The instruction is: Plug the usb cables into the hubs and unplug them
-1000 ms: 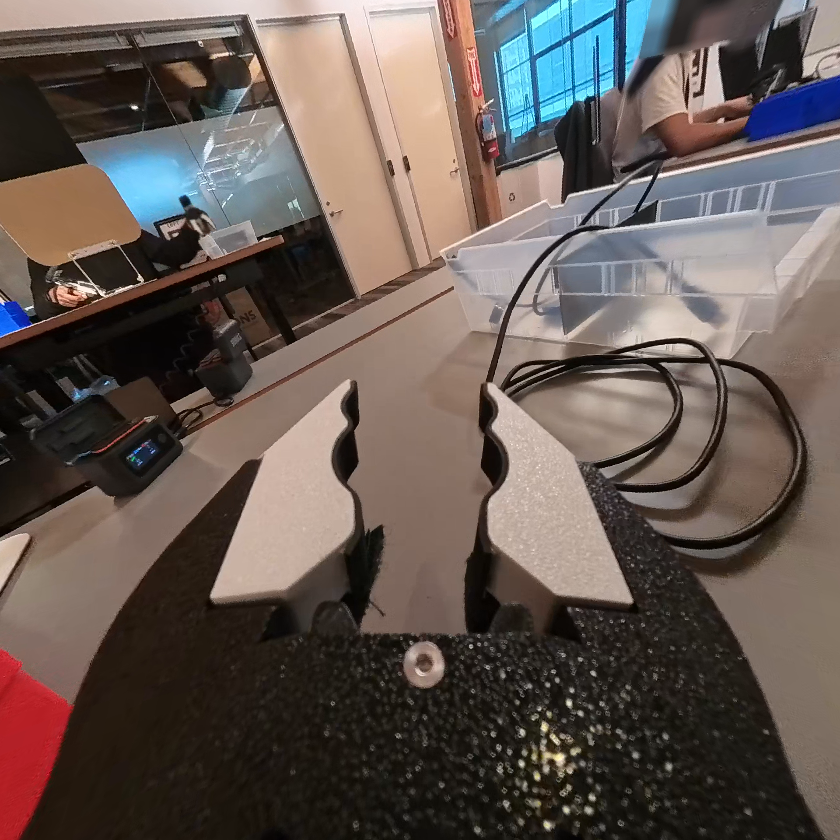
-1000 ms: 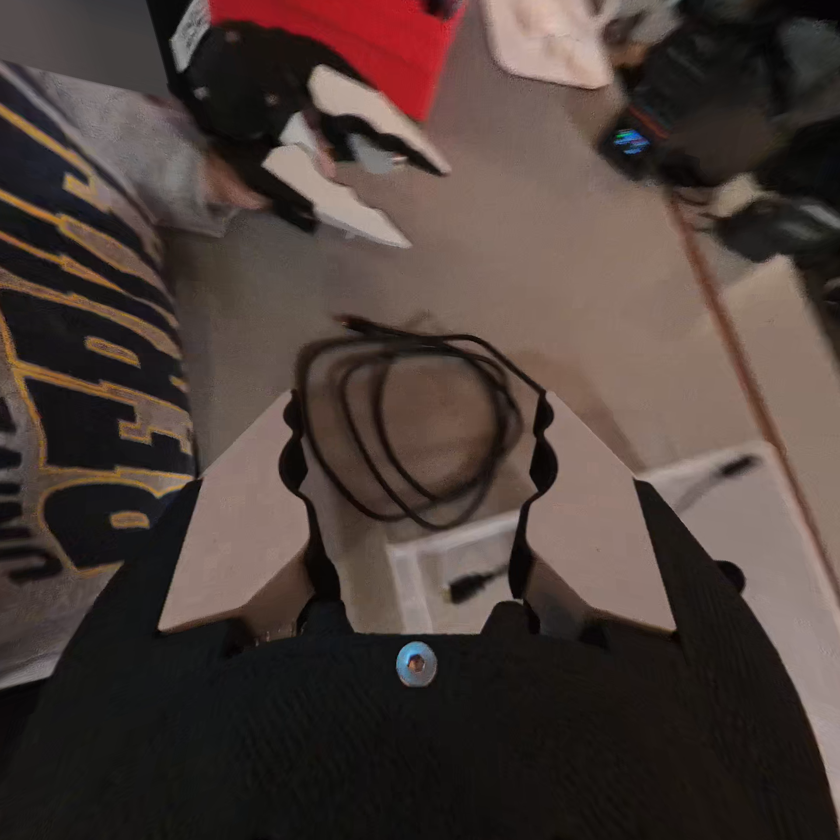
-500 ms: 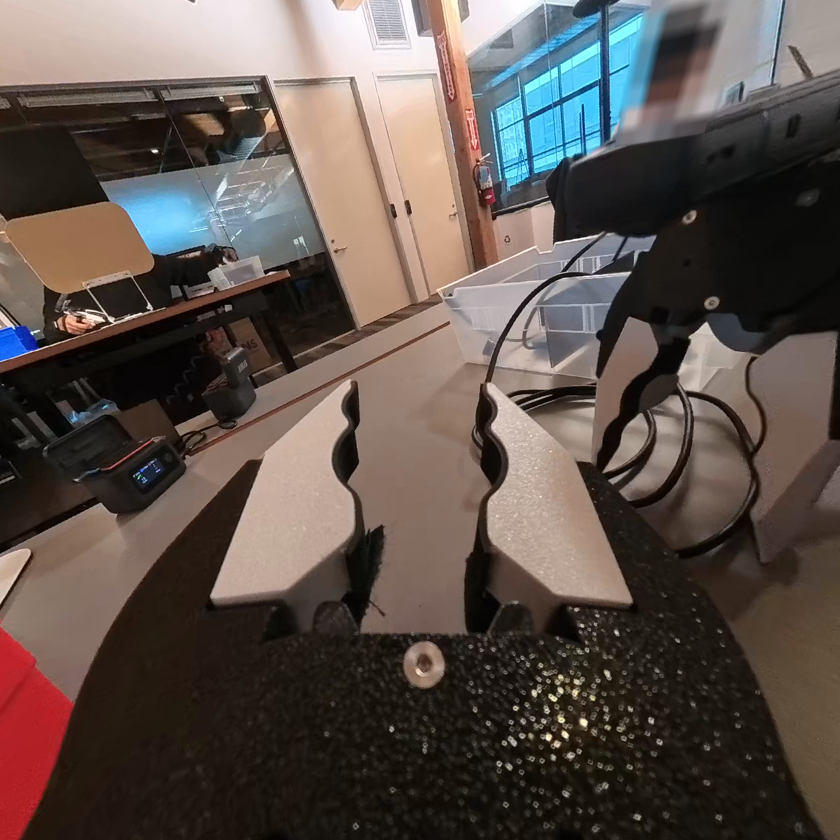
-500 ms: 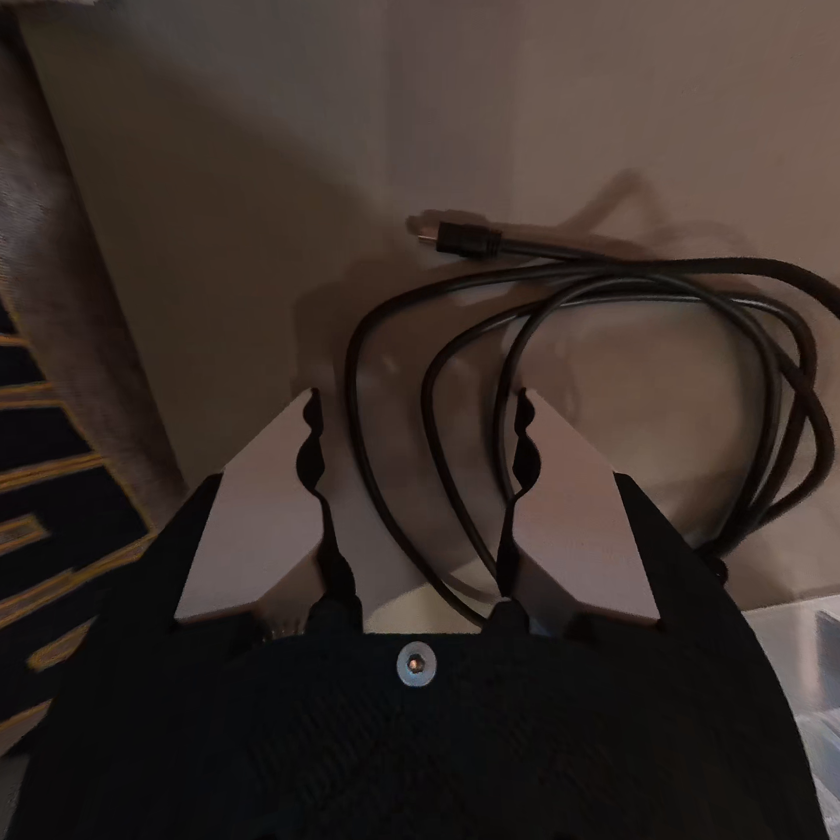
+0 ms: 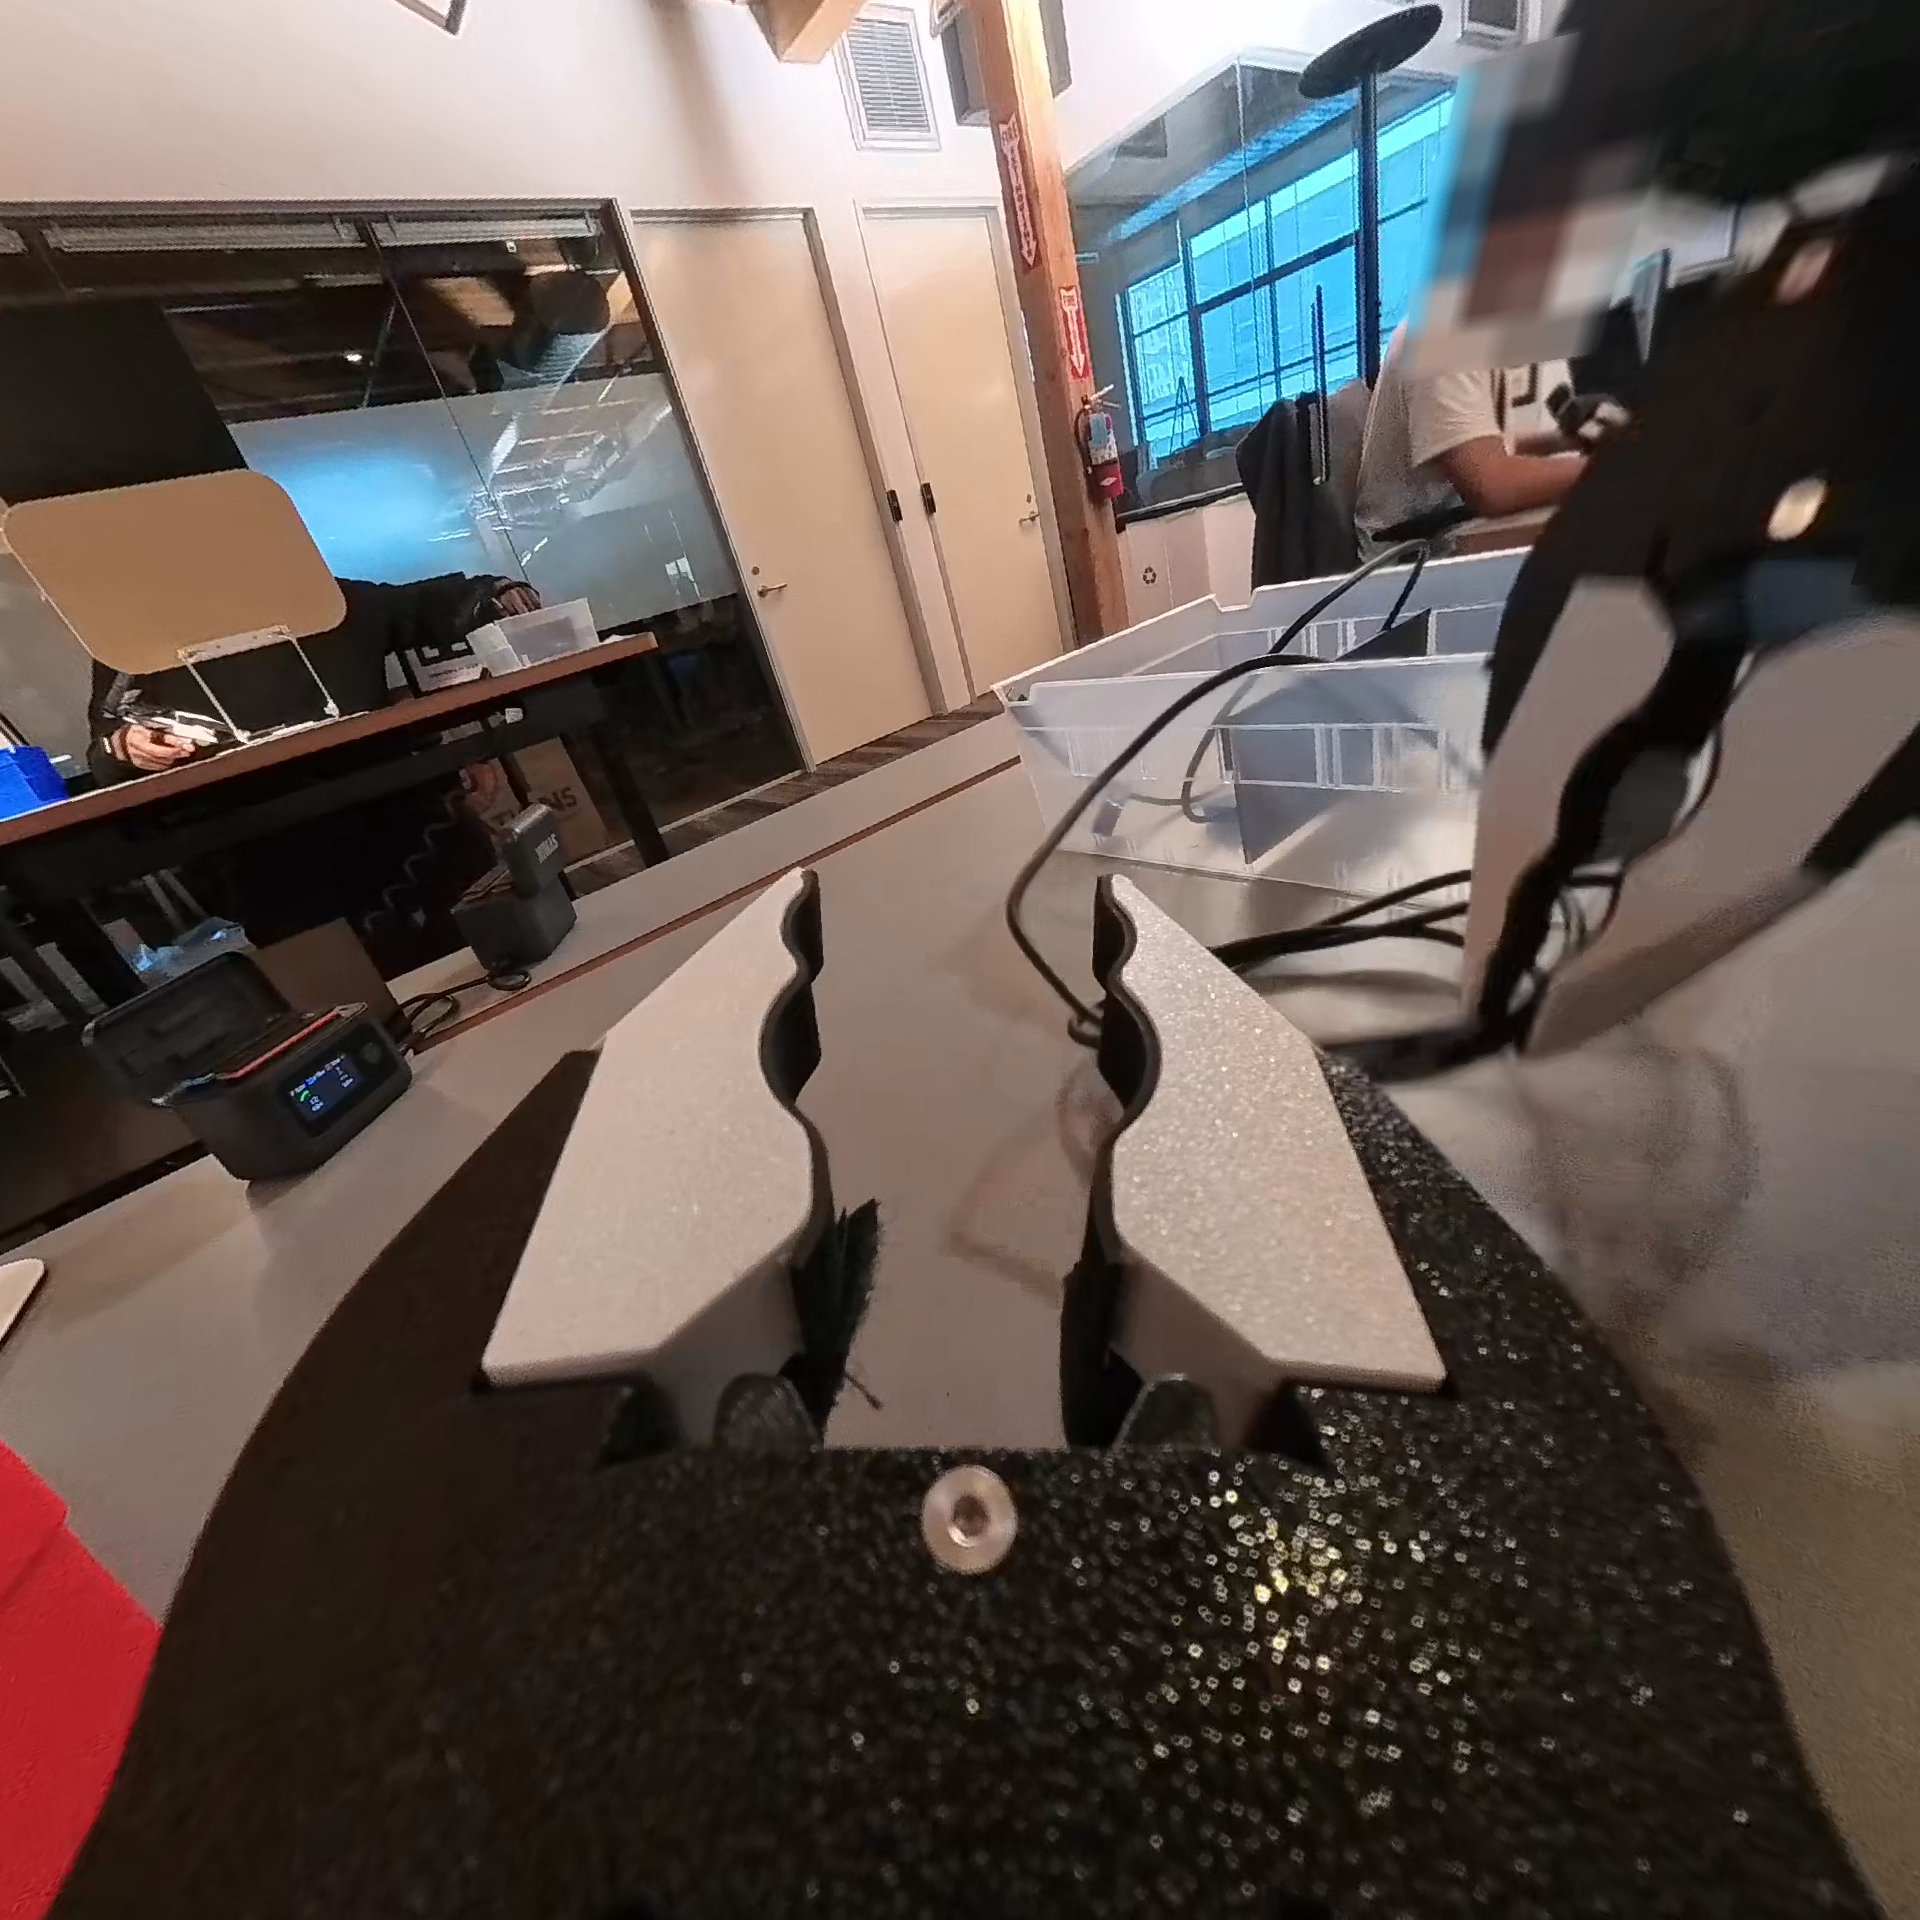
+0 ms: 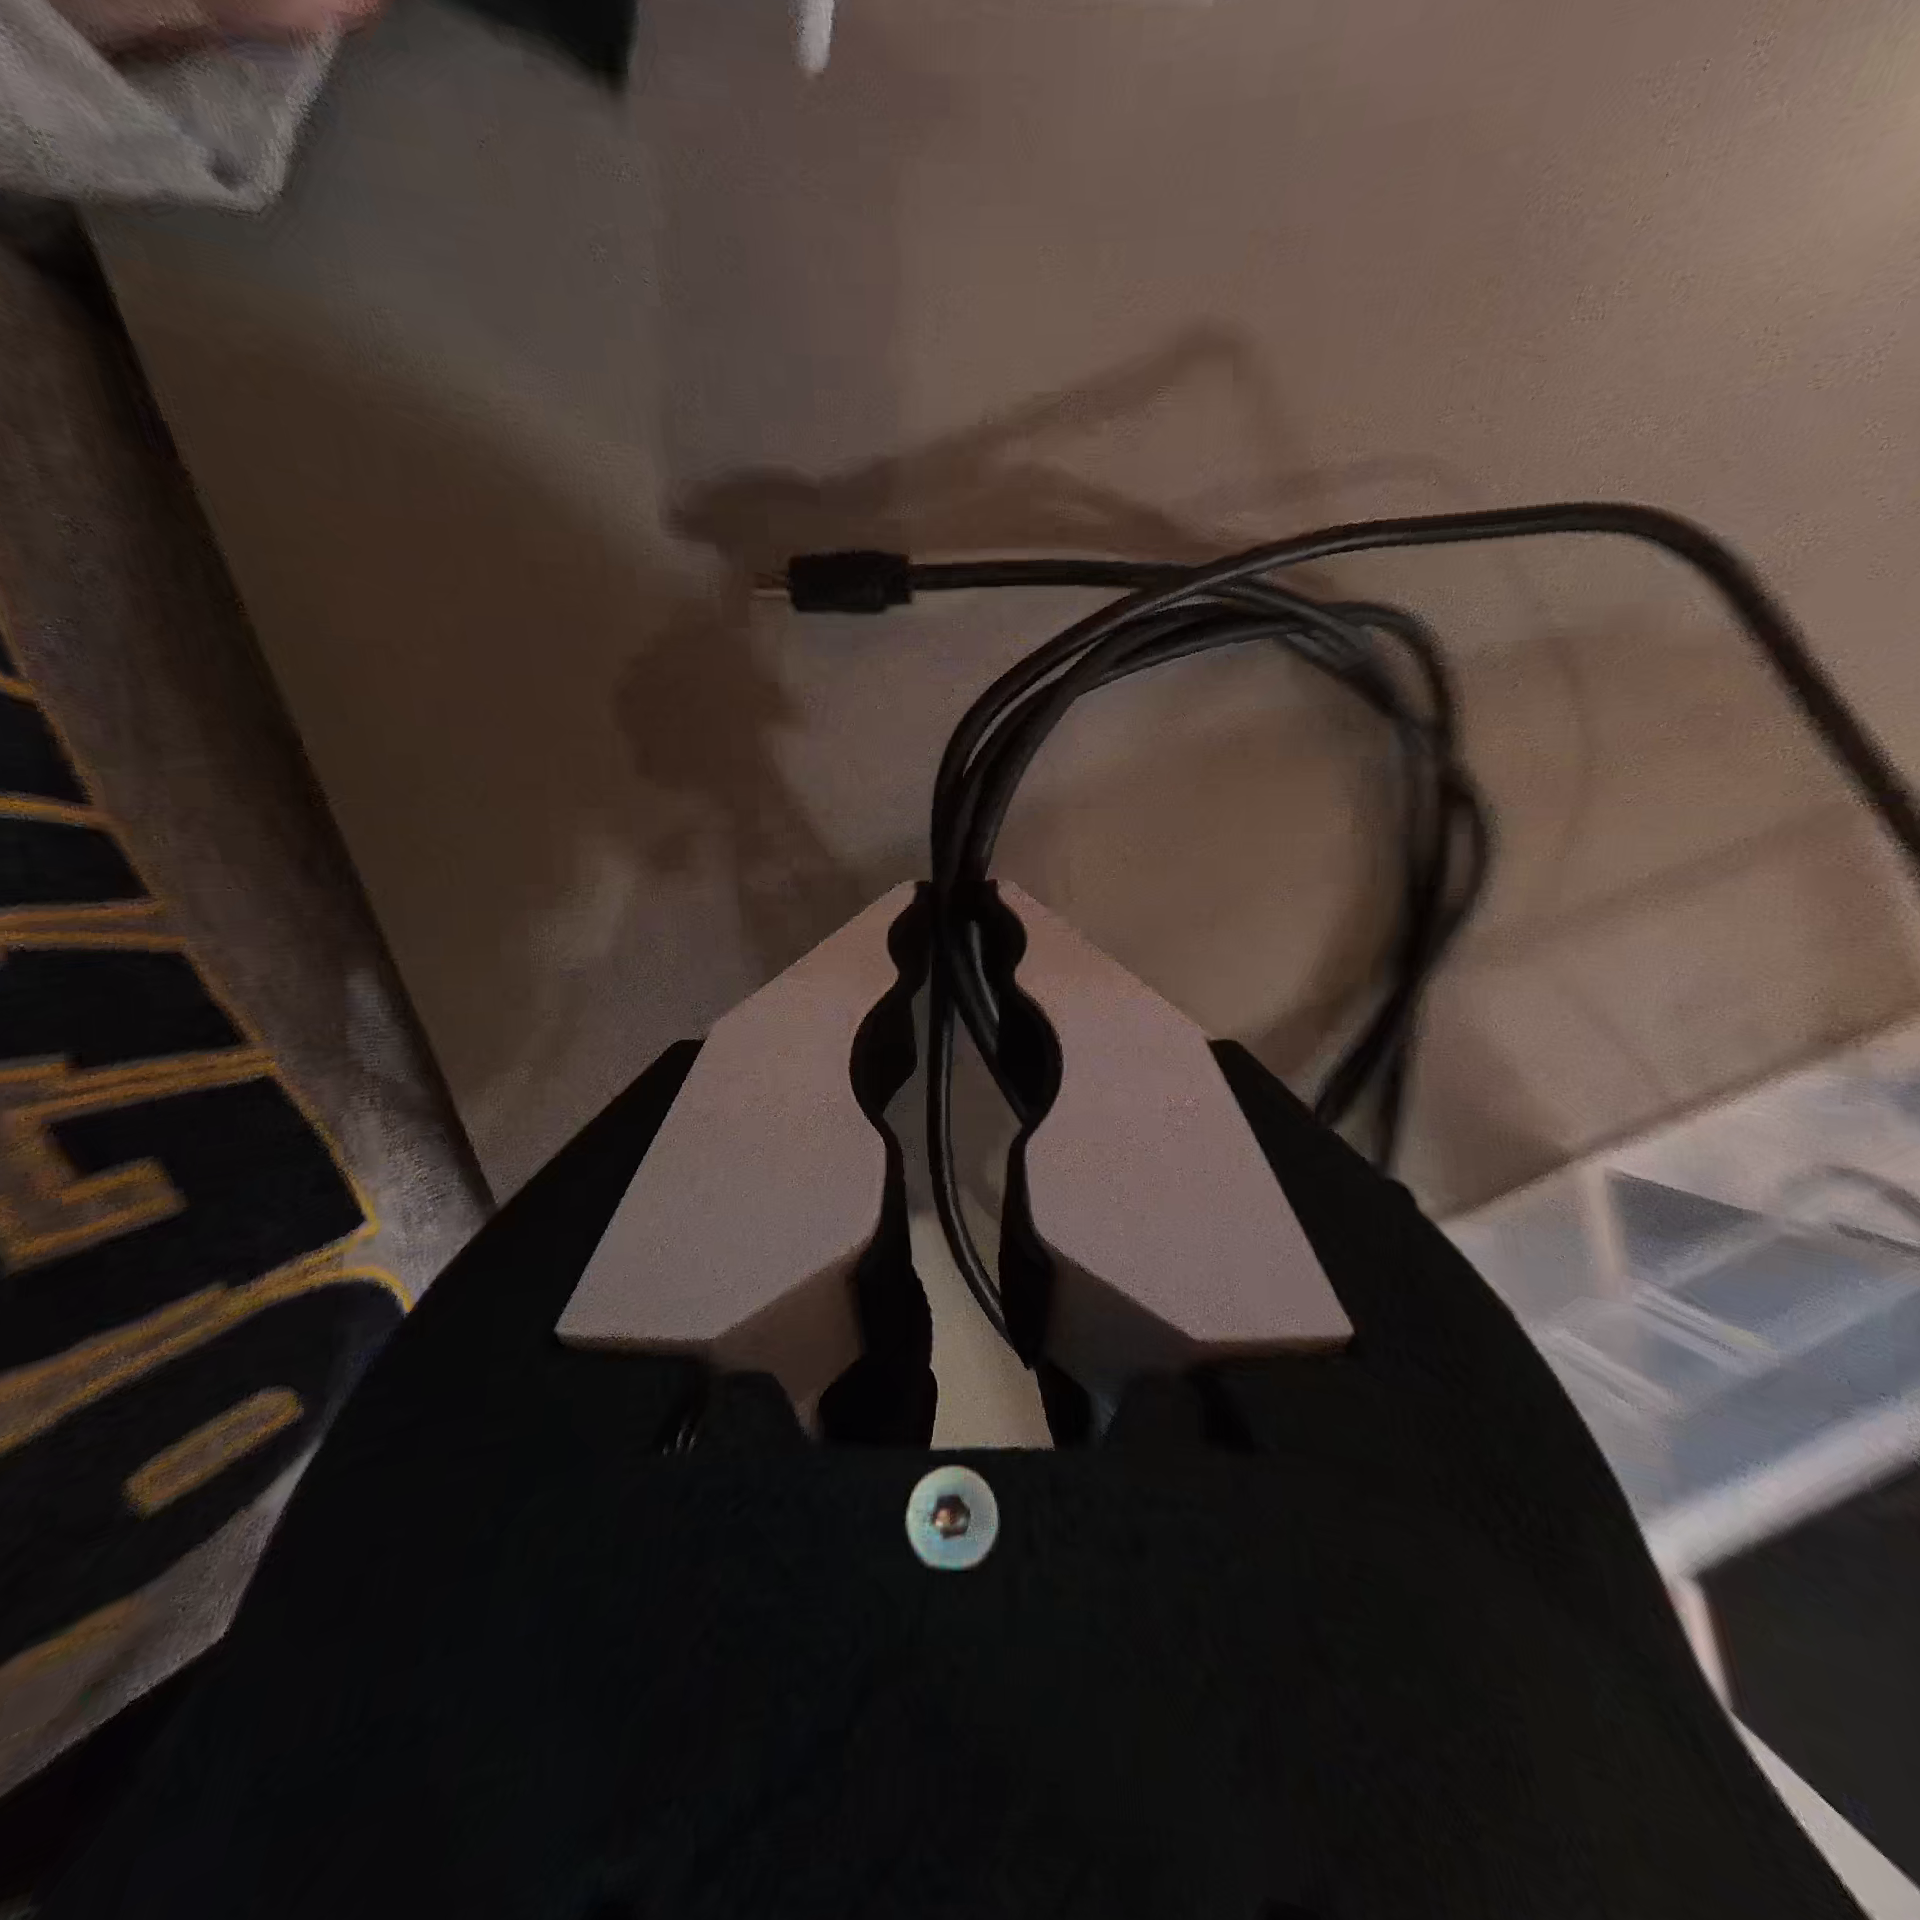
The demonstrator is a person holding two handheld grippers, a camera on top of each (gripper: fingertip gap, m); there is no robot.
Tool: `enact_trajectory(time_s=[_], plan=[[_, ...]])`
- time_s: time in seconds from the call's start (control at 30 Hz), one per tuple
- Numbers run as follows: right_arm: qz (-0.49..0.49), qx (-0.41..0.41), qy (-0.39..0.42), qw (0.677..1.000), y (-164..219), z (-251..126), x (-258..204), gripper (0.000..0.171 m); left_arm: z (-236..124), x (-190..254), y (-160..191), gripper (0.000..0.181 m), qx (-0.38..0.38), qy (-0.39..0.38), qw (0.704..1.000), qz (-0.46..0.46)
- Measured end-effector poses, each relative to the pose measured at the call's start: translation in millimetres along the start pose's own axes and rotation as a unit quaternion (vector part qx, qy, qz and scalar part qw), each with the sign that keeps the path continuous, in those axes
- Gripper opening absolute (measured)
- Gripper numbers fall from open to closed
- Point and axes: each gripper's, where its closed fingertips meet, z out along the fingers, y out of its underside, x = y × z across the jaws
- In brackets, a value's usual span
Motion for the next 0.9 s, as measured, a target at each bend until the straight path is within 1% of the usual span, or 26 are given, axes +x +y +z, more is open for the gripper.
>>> enact_trajectory(time_s=[0.07,0.17,0.23,0.3,0.37,0.47,0.53,0.6,0.63,0.7,0.8,0.9], plan=[[-0.006,0.038,0.043,0.998,-13,-35,14,0.006,0,0,0,0.050,0.000,0.001,1.000,-0.001],[-0.020,0.090,0.119,0.989,-30,-100,37,0.007,-1,0,0,0.050,0.001,0.001,1.000,-0.003],[-0.040,0.105,0.177,0.978,-33,-143,50,0.006,-1,0,-1,0.050,0.002,0.001,1.000,-0.005],[-0.066,0.098,0.231,0.966,-29,-180,60,0.006,-1,-1,-1,0.050,0.002,0.001,1.000,-0.008],[-0.090,0.075,0.285,0.951,-18,-212,73,0.006,-1,-1,-1,0.050,0.002,0.002,1.000,-0.010],[-0.101,0.037,0.325,0.940,7,-243,89,0.006,-2,-1,0,0.050,0.001,0.003,1.000,-0.012],[-0.113,0.003,0.321,0.940,29,-251,95,0.006,-1,-1,1,0.049,-0.001,0.004,1.000,-0.012],[-0.100,-0.039,0.322,0.941,55,-259,104,0.007,-1,-1,1,0.049,-0.002,0.003,1.000,-0.010],[-0.099,-0.053,0.310,0.944,66,-260,105,0.007,-2,-1,1,0.049,-0.002,0.003,1.000,-0.009],[-0.101,-0.052,0.260,0.959,81,-256,98,0.006,-2,-1,1,0.049,-0.003,0.003,1.000,-0.010],[-0.072,-0.053,0.190,0.978,99,-245,89,0.006,-1,0,2,0.049,-0.004,0.004,1.000,-0.010],[-0.064,-0.114,0.142,0.981,122,-223,89,0.007,0,1,4,0.048,-0.009,0.007,1.000,-0.009]])
